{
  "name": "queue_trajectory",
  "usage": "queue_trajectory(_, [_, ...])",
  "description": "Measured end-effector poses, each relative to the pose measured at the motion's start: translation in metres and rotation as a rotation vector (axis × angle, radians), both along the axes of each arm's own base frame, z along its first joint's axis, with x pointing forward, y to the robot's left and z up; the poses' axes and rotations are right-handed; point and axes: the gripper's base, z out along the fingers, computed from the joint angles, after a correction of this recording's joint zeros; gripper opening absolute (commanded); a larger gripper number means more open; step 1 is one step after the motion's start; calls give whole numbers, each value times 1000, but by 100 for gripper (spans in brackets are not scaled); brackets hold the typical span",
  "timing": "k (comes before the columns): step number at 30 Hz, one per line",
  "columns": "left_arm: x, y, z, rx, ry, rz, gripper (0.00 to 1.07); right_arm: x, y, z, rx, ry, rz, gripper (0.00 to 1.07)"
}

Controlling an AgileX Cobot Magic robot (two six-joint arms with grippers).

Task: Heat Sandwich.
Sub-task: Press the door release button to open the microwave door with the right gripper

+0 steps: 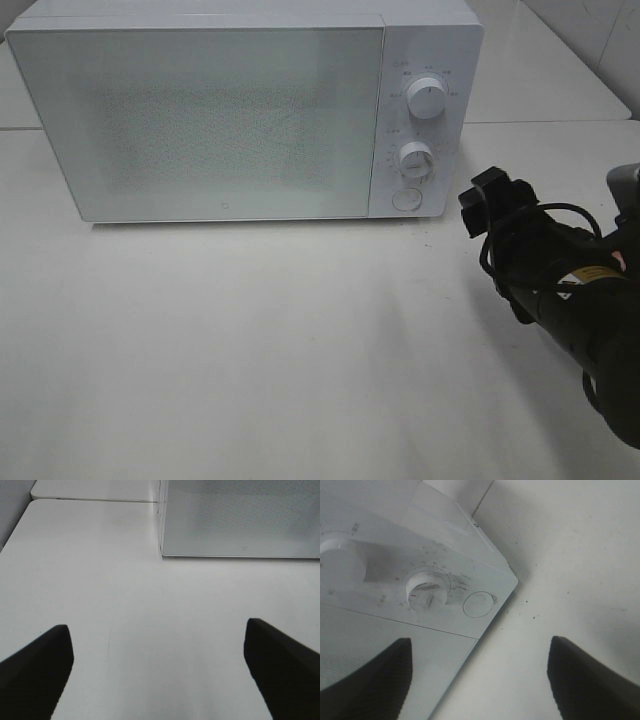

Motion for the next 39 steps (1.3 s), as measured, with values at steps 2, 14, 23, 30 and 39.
queue_trajectory(2, [0, 0, 0, 0, 0, 0, 87, 0, 0, 0, 154, 10, -62, 60])
queue_trajectory(14, [0, 0, 0, 0, 0, 0, 87, -2, 1, -5, 403, 82, -167, 7])
queue_trajectory(23, [0, 0, 0, 0, 0, 0, 87, -3, 2, -6, 404, 99, -162, 1])
queue_trajectory(30, [0, 0, 0, 0, 0, 0, 87, 2, 6, -6, 401, 97, -151, 1])
queue_trajectory(39, [0, 0, 0, 0, 0, 0, 87, 19, 26, -27, 388, 137, -132, 0])
